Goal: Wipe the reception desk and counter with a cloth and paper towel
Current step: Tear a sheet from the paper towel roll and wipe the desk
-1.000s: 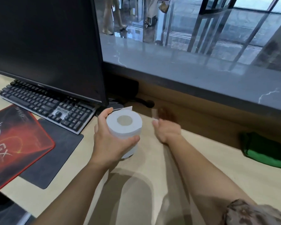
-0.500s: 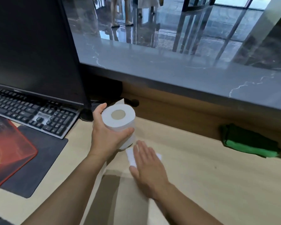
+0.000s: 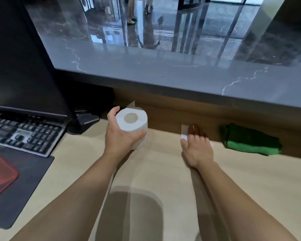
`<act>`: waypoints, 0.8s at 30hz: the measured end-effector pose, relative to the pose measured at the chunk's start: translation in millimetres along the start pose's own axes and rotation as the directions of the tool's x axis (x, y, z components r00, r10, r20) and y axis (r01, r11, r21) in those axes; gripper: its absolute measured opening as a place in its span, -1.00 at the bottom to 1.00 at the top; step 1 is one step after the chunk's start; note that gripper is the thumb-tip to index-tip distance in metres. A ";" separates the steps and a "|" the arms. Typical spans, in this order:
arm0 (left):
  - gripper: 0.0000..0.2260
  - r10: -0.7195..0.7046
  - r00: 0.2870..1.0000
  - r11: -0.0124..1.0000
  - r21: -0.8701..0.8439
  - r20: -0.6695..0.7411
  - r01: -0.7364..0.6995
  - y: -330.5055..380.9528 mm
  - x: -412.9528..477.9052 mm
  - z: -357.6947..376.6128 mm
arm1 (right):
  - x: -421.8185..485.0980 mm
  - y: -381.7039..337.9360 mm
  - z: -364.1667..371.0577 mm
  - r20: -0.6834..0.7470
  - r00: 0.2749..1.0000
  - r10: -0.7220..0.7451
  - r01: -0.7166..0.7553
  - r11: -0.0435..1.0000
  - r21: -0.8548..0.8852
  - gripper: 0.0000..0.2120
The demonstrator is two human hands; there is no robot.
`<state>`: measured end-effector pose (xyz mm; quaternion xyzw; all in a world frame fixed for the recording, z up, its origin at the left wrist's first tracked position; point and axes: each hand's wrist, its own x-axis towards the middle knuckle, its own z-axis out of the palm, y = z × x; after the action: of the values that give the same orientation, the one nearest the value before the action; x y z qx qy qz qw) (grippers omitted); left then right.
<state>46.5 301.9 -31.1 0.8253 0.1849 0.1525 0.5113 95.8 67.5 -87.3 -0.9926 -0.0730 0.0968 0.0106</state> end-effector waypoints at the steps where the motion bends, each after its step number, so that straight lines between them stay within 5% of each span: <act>1: -0.05 0.007 1.000 1.000 0.002 0.000 -0.007 -0.4 -2.1 1.5 | -9.9 -3.8 3.2 -0.021 1.000 -0.005 0.005 1.000 0.004 -0.35; 4: 0.01 0.012 1.000 1.000 0.015 0.012 -0.012 -1.0 -5.6 2.4 | -50.6 -19.9 16.4 -0.026 0.995 -0.095 0.097 0.992 0.086 -0.15; 9: 0.10 -0.007 1.000 0.998 0.060 -0.004 0.008 -2.5 -22.7 0.1 | -132.1 -70.0 48.0 -0.019 0.961 -0.276 0.276 0.952 0.129 -0.38; 13: -0.05 0.050 0.990 0.988 0.152 -0.132 -0.029 6.3 -57.8 -8.5 | -148.5 -76.5 45.7 0.021 0.918 -0.395 0.389 0.912 0.132 -0.37; 17: -0.13 0.046 0.993 0.990 0.138 -0.109 -0.030 2.9 -96.8 -25.1 | -125.9 -8.8 31.8 -0.004 0.985 -0.174 0.174 0.981 0.081 -0.15; 24: -0.38 -0.007 0.999 0.995 0.105 0.044 0.003 -10.6 -161.0 -43.2 | -145.6 85.5 24.0 0.070 0.955 0.290 -0.297 0.946 0.132 -0.39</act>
<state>-116.6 266.0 -32.1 0.8537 0.1832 0.1230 0.4718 -37.9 -38.2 -86.1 -0.9864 0.0821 0.1267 0.0645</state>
